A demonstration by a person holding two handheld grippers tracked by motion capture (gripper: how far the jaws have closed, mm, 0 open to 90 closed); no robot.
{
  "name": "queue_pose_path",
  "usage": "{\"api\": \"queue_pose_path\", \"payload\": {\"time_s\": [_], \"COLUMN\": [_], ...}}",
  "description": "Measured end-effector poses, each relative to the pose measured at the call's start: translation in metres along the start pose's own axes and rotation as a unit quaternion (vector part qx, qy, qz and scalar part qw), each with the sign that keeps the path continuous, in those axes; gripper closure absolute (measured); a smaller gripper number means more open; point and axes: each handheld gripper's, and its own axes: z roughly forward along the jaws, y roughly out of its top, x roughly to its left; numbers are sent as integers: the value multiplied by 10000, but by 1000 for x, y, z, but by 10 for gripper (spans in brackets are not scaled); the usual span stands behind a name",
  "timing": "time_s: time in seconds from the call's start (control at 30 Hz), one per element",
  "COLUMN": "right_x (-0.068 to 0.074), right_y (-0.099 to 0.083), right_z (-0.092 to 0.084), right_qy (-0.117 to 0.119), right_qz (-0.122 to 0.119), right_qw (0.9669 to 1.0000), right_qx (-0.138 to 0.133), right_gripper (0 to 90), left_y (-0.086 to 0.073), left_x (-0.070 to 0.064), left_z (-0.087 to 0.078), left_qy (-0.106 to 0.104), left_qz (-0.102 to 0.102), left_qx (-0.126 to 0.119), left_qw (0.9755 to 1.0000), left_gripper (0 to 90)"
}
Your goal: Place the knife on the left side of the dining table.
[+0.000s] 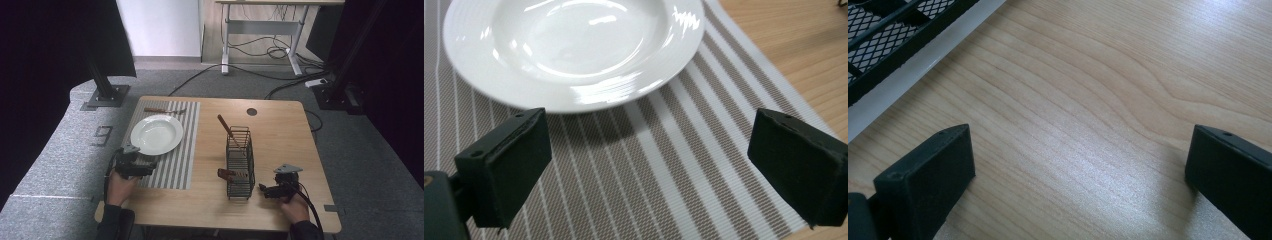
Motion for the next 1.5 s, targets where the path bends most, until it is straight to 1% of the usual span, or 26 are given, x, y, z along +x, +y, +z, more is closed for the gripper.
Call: {"api": "queue_pose_path", "payload": {"time_s": [0.13, 0.57, 0.8, 0.97, 1.03, 1.23, 1.5], "right_x": [0, 0, 0, 0, 0, 0, 0], "right_y": [0, 0, 0, 0, 0, 0, 0], "right_z": [0, 0, 0, 0, 0, 0, 0], "right_qy": [-7, -10, -9, -10, -11, -9, -9], "right_qz": [8, 13, 12, 12, 11, 12, 20], "right_qw": [10000, 10000, 10000, 10000, 10000, 10000, 10000], "right_qx": [1, 3, 2, 3, 2, 3, 5], "right_gripper": [0, 0, 0, 0, 0, 0, 0], "left_y": [11, 39, 56, 67, 72, 85, 103], "left_x": [-7, -27, -41, -50, -54, -62, -81], "left_z": [1, 6, 9, 10, 10, 12, 15], "left_qy": [-80, -246, -360, -403, -426, -475, -560], "left_qz": [34, 158, 259, 373, 374, 418, 555], "left_qx": [-44, -136, -190, -193, -216, -166, -212], "left_qw": [10000, 9995, 9988, 9983, 9982, 9979, 9967], "left_gripper": [32, 33, 44, 58, 70, 85, 79]}}
